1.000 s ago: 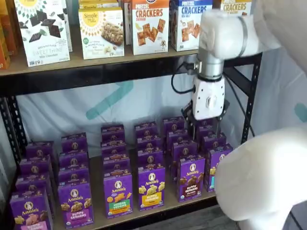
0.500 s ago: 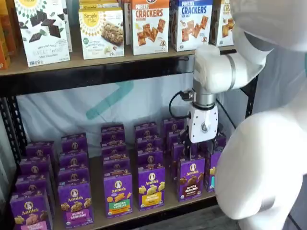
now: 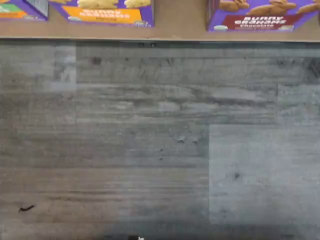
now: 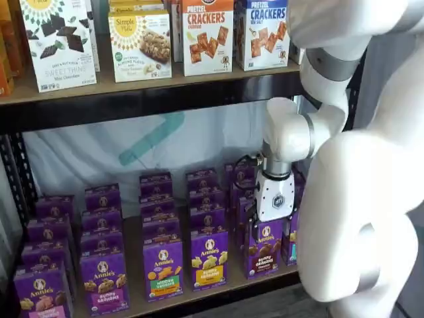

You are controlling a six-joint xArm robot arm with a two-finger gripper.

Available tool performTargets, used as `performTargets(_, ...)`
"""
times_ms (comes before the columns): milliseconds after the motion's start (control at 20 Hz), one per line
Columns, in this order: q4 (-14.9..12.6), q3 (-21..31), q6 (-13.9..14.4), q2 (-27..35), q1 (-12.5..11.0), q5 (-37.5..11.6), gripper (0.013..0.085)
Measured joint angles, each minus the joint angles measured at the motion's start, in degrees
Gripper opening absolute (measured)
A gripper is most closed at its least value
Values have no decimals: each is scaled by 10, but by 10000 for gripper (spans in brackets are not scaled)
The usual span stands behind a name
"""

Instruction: Pick up the purple box with a brown patch in the center, on the bottom shelf, the fifth box from the left

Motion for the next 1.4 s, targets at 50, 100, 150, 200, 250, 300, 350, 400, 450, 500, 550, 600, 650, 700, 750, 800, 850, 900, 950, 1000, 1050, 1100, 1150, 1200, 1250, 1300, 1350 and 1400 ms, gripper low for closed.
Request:
performTargets(50, 5, -4, -5, 11, 0, -10, 850)
performTargets(100, 6, -10, -5, 26, 1, -25, 850)
performTargets(150, 2, -19, 0, 43, 2, -36, 850)
performTargets(200, -6, -31, 8, 63, 2, -44, 850)
performTargets(250, -13, -44, 15, 82, 3, -49, 850)
performTargets(300, -18, -54, 20, 95, 4, -53, 850)
performTargets(350, -22, -64, 24, 108, 4, -56, 850)
performTargets(400, -19, -75, 22, 121, 5, -57, 850)
performTargets(450, -14, -86, 18, 133, 5, -56, 850)
performTargets(500, -6, -96, 10, 144, 6, -55, 850)
performTargets(550, -2, -107, 7, 155, 6, -53, 850)
performTargets(600, 3, -122, 1, 170, 5, -50, 850)
performTargets(650, 9, -135, -6, 184, 3, -47, 850)
performTargets(700, 14, -149, -14, 199, -1, -47, 850)
performTargets(750, 19, -158, -22, 209, -4, -50, 850)
performTargets(800, 22, -169, -29, 220, -8, -53, 850)
performTargets(850, 19, -179, -30, 230, -12, -53, 850)
performTargets(900, 12, -190, -28, 240, -17, -51, 850)
performTargets(950, 6, -201, -28, 250, -22, -50, 850)
performTargets(1000, 4, -210, -30, 259, -27, -51, 850)
performTargets(1050, 4, -221, -36, 270, -32, -52, 850)
performTargets(1100, 4, -232, -41, 280, -37, -54, 850)
performTargets(1150, 2, -242, -44, 289, -42, -55, 850)
performTargets(1200, -4, -249, -44, 297, -47, -61, 850)
performTargets(1250, -14, -255, -39, 305, -51, -71, 850)
performTargets(1300, -18, -261, -39, 312, -56, -82, 850)
performTargets(1350, -11, -271, -51, 324, -60, -89, 850)
performTargets(1400, -11, -281, -54, 333, -64, -90, 850)
